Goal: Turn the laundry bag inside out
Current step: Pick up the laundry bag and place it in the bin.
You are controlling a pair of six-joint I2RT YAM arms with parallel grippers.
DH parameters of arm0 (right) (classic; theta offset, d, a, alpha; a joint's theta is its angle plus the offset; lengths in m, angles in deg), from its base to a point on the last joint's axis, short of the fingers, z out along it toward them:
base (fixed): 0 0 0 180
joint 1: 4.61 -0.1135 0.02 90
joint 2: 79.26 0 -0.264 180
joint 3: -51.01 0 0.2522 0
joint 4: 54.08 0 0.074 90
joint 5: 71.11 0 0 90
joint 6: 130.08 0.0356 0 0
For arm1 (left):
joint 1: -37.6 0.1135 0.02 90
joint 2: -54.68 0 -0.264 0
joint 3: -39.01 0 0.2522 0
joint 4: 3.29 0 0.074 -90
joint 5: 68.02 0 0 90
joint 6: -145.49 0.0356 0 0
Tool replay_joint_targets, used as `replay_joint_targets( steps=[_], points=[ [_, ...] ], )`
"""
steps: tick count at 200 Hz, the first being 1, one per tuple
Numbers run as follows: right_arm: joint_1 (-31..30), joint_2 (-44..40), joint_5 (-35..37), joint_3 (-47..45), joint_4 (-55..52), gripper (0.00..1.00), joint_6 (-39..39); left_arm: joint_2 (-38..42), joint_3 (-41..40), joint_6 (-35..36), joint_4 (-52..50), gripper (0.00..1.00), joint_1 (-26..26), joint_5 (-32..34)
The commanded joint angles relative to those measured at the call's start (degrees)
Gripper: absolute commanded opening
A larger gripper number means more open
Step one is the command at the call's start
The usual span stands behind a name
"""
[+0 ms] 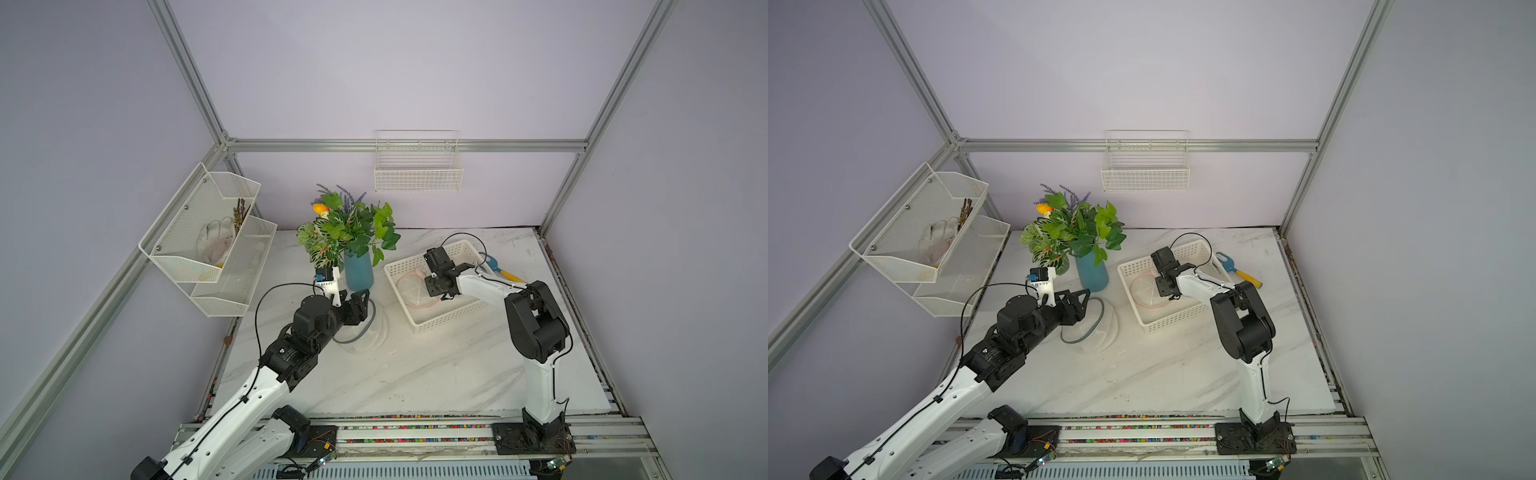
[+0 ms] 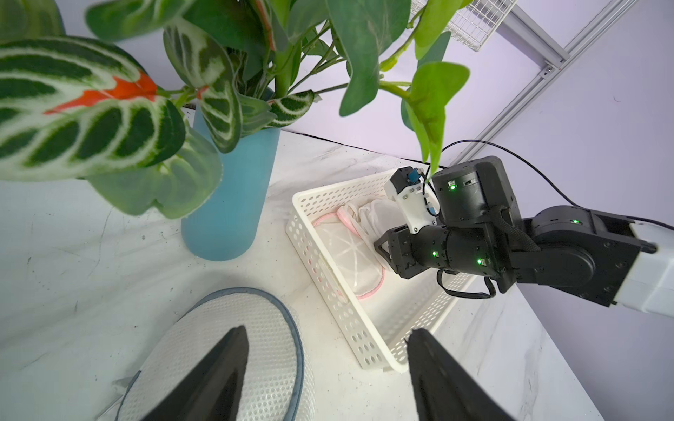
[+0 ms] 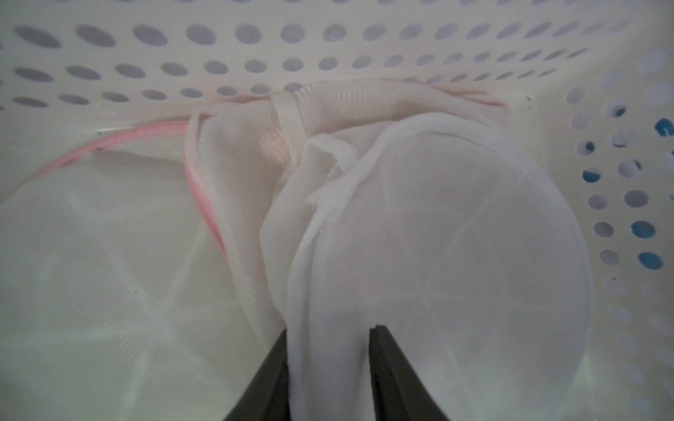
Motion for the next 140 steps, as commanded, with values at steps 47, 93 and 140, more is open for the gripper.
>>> replay_joint_targets(
  steps=[47, 93, 140],
  points=[
    [0.5, -0.6, 2.1, 0.6, 1.2, 0.0, -0.8, -0.9, 1.3, 1.2, 3.4, 0.73, 0.7, -0.8],
    [0.6, -10.0, 0.6, 1.8, 0.0, 0.0, -0.1, -1.2, 3.3, 3.5, 2.0, 0.73, 0.9, -0.8],
    [0.6, -23.0, -2.9, 1.8, -3.6, 0.0, 1.7, 0.4, 4.4, 10.0, 0.5, 0.73, 0.9, -0.9]
  ],
)
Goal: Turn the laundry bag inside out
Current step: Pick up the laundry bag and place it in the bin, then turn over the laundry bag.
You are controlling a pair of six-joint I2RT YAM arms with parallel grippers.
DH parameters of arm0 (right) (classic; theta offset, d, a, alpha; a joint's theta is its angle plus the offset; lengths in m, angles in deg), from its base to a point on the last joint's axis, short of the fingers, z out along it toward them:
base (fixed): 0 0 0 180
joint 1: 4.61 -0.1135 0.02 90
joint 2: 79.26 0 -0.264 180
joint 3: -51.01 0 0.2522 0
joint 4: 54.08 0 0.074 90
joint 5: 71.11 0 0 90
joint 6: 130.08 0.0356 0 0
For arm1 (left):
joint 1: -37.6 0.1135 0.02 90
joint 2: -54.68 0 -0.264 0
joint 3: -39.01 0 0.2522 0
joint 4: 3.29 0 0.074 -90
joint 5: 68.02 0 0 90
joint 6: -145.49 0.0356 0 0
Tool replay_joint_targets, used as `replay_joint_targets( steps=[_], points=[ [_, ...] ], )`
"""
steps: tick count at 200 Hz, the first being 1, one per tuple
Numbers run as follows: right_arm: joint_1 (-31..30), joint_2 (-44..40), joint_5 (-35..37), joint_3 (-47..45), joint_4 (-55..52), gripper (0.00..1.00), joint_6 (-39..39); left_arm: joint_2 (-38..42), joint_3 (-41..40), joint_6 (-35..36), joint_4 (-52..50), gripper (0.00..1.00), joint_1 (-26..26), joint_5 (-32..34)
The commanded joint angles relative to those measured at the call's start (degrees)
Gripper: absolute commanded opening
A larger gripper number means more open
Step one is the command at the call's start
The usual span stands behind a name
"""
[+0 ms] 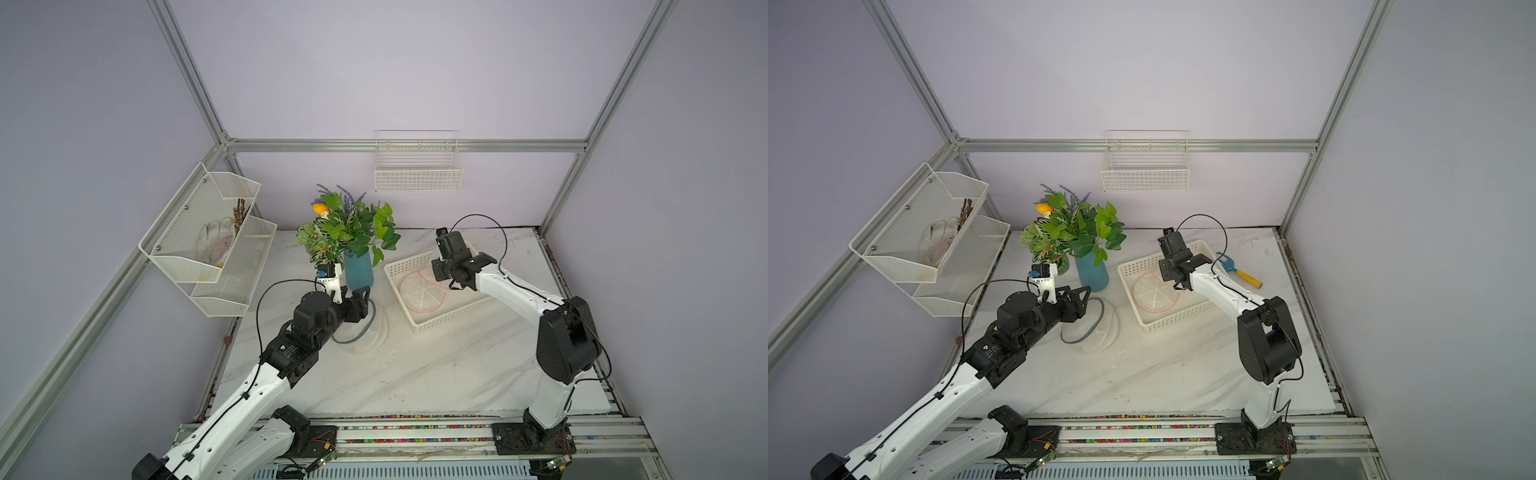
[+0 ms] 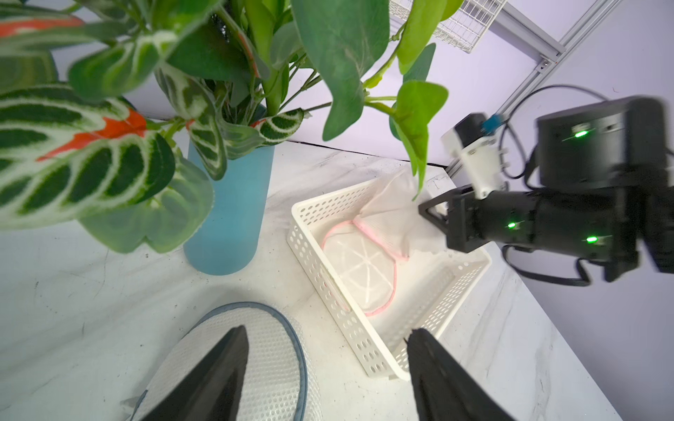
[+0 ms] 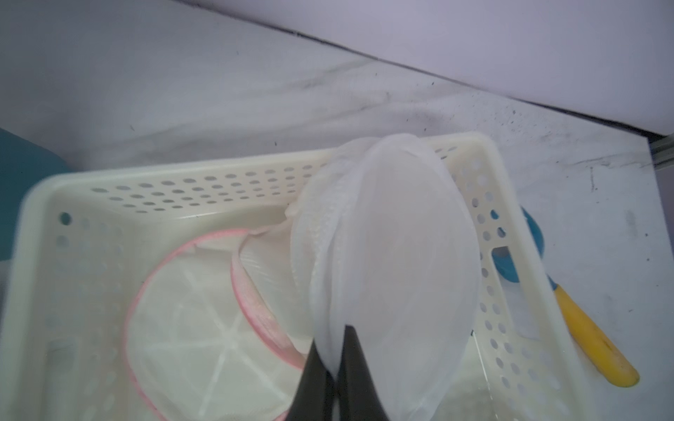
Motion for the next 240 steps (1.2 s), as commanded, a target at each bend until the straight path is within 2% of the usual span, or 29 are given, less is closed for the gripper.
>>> replay_joint_targets(
  steps=[1, 34, 58, 79, 112, 154, 183, 203, 240],
  points=[
    [0.3, -6.6, -2.5, 1.5, -2.1, 0.0, 1.7, 1.7, 2.6, 6.1, 0.0, 0.73, 0.5, -0.3],
    [0.3, -17.0, -7.3, -0.7, -4.3, 0.0, 3.0, 4.5, 4.3, 15.6, -1.6, 0.73, 0.5, 0.7],
    [0.3, -23.1, -10.8, -0.1, -7.7, 0.0, 4.1, 5.5, 5.7, 21.3, -1.2, 0.73, 0.5, -2.0],
    [0.2, -27.1, -12.7, 1.6, -10.8, 0.0, 4.3, 5.7, 6.5, 25.2, 0.5, 0.73, 0.5, -7.1],
    [0.2, -30.6, -17.6, 6.5, -17.2, 0.0, 4.2, 4.4, 7.7, 30.7, 3.4, 0.72, 0.4, -19.4],
    [0.2, -36.1, -31.2, 6.6, -19.2, 0.0, 3.7, 2.8, 8.3, 34.1, 6.4, 0.71, -0.4, -29.8],
    [0.2, -40.0, -35.9, 1.5, -16.8, 0.0, 6.1, 2.9, 7.6, 34.3, 8.1, 0.72, -1.9, -31.8],
    [0.2, -42.0, -38.6, -3.1, -13.6, 0.0, 10.7, 2.6, 6.8, 34.2, 8.8, 0.75, -4.0, -34.3],
    [0.2, -44.0, -46.3, -11.5, -4.5, 0.0, 19.4, 1.1, 3.3, 32.2, 12.0, 0.8, -10.2, -31.5]
  ],
)
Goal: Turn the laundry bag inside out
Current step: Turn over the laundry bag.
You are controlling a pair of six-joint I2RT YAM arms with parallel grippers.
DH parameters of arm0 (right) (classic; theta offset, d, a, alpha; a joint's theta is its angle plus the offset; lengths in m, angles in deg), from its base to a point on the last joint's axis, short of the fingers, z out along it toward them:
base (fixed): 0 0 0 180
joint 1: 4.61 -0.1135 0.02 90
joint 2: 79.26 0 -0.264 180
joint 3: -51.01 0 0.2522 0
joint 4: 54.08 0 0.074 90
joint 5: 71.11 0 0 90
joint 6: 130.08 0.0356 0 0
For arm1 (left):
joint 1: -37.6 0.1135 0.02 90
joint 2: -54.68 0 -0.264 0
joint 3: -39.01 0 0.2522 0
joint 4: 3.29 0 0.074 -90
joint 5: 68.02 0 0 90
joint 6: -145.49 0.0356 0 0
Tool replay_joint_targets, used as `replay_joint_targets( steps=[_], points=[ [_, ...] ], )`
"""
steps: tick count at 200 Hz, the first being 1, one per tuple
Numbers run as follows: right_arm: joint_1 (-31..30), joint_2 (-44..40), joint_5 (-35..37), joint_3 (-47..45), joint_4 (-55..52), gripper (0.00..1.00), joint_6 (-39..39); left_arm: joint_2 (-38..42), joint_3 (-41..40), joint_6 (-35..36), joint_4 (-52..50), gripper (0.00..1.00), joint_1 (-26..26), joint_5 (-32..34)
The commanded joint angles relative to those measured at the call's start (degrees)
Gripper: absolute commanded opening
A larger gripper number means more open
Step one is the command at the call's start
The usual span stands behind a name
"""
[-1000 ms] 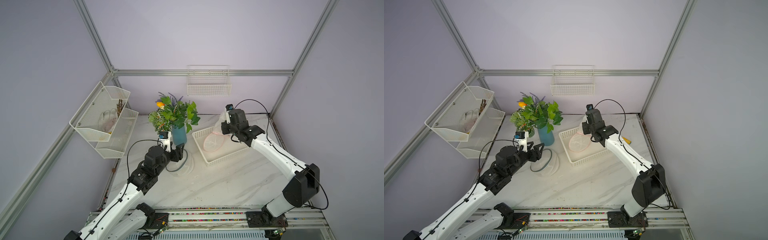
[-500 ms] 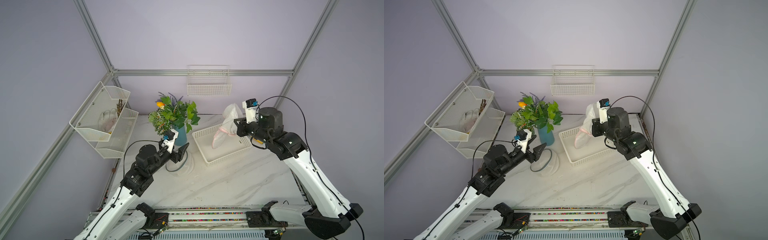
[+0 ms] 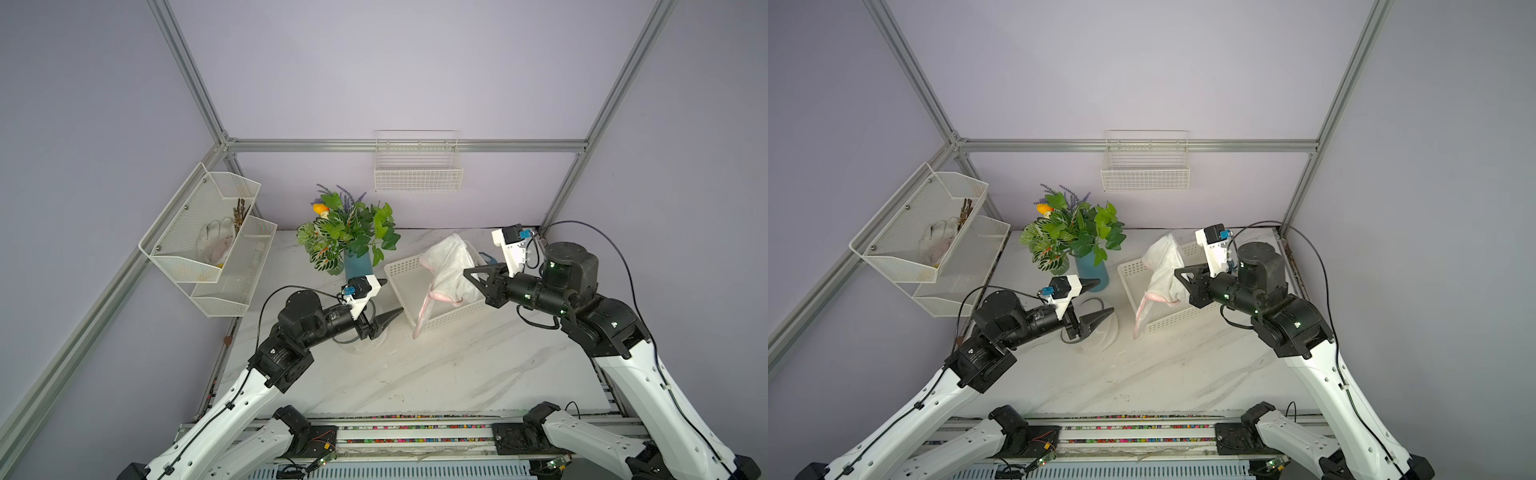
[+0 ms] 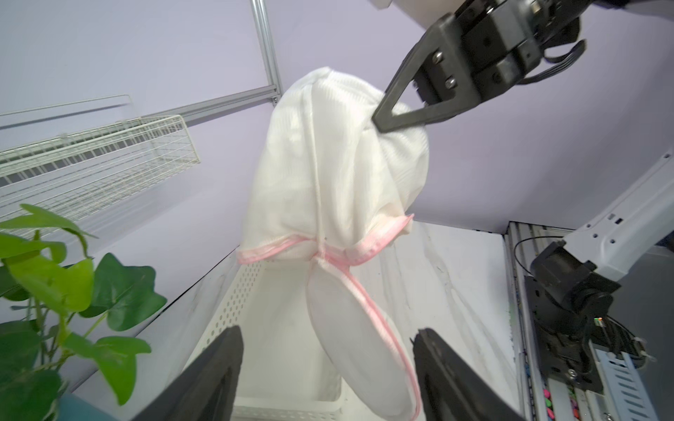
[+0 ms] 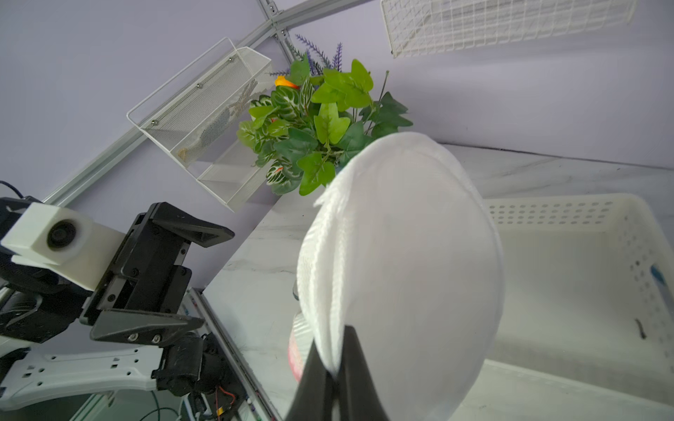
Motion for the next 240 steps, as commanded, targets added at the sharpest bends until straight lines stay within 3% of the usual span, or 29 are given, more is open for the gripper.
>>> replay_joint_targets(
  steps=[1, 60, 143, 192, 240],
  points=[
    [0.2, -0.9, -7.4, -4.4, 8.2, 0.0, 7.2, -1.1, -2.4, -0.9, 4.6, 0.8, -3.4, 0.3],
    [0.2, -2.7, -8.8, -10.3, 12.6, 0.0, 10.9, -7.2, -3.6, 1.0, 6.9, 0.82, -12.9, 20.2],
    [0.2, -2.4, -12.2, -9.9, 9.5, 0.0, 11.6, -12.6, -3.0, 10.2, 13.3, 0.72, -18.5, 36.1],
    [0.2, -1.5, -11.8, -9.4, 6.6, 0.0, 10.1, -12.5, -3.2, 14.5, 16.6, 0.49, -20.2, 35.7],
    [0.3, 1.8, -7.5, -8.7, -0.1, 0.0, 5.5, -9.7, -1.9, 14.5, 10.7, 0.13, -20.4, 31.6]
  ],
)
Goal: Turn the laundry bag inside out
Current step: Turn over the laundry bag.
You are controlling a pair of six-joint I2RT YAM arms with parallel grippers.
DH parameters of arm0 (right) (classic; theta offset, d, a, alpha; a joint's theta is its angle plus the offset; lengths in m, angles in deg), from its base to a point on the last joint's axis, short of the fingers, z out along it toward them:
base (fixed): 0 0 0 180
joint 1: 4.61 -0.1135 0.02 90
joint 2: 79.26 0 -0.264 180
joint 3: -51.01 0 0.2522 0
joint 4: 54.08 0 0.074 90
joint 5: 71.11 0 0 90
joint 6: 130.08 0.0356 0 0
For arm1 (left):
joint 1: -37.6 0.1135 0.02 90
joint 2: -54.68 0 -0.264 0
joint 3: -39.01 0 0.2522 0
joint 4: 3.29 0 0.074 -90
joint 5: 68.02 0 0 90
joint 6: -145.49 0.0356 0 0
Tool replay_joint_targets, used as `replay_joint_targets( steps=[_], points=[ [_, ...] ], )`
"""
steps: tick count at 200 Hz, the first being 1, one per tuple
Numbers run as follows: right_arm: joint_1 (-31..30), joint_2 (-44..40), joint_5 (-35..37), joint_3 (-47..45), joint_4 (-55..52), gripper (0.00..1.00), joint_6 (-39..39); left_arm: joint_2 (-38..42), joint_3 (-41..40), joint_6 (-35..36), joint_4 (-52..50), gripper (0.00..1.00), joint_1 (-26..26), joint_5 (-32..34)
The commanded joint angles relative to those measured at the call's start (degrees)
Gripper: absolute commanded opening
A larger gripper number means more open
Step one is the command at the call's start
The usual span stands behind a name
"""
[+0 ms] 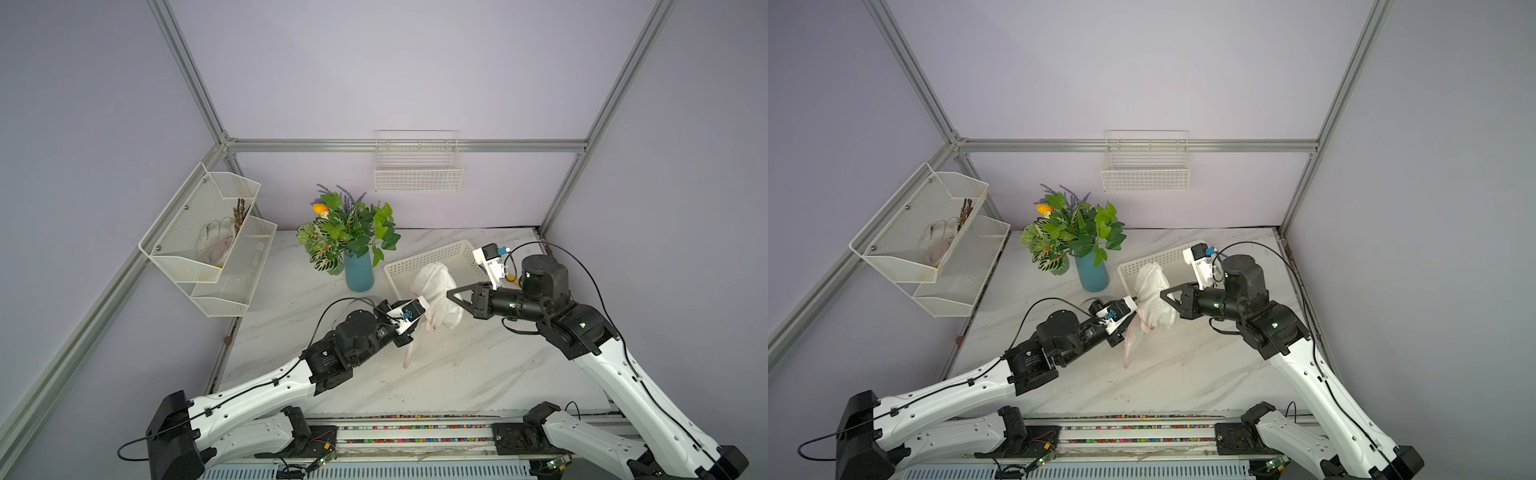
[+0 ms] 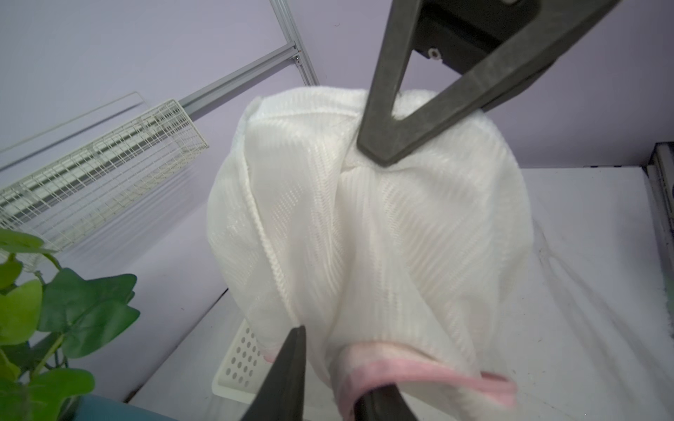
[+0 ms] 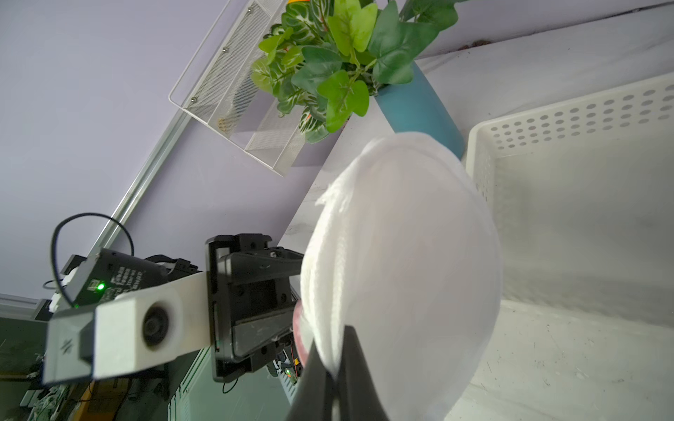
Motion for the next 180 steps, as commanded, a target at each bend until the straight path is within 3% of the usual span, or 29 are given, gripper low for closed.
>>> replay_joint_targets(
  steps=[1, 20, 46, 80, 98, 117, 121, 149, 180],
  points=[
    [0.3, 2.0, 2.6, 1.2, -4.7, 0.0, -3.6, 2.5, 2.4, 0.6, -2.2, 0.12, -0.2, -2.5],
    [0.3, 3.4, 2.6, 0.9, -5.2, 0.0, -4.6, 2.4, 5.4, -0.7, -9.3, 0.0, -0.2, -4.5],
    [0.2, 4.8, 2.4, 0.8, -5.9, 0.0, -6.2, 0.2, 12.0, -5.5, -21.1, 0.0, -0.2, -3.6],
    [0.3, 6.3, 3.5, 0.8, -6.3, 0.45, -8.1, -4.7, 20.0, -15.9, -33.4, 0.0, -0.2, -0.4],
    [0.3, 5.4, 6.7, 0.6, -6.5, 0.58, -8.3, -7.0, 22.8, -23.3, -37.4, 0.0, -0.2, 2.0],
    [0.3, 2.2, 14.5, -0.2, -7.2, 0.64, -9.0, -8.8, 24.6, -31.8, -40.1, 0.0, -0.2, 3.8],
    [0.2, 1.4, 16.3, -0.4, -7.6, 0.7, -9.2, -9.2, 24.9, -33.1, -40.5, 0.0, -0.2, 3.9],
    [0.3, -4.3, 23.0, -2.6, -9.4, 0.76, -9.3, -11.4, 26.3, -42.2, -41.5, 0.0, -0.2, 4.7],
    [0.3, -10.5, 18.9, -5.7, -9.0, 0.76, -8.5, -13.3, 28.1, -49.1, -41.5, 0.0, -0.2, 6.6]
  ],
)
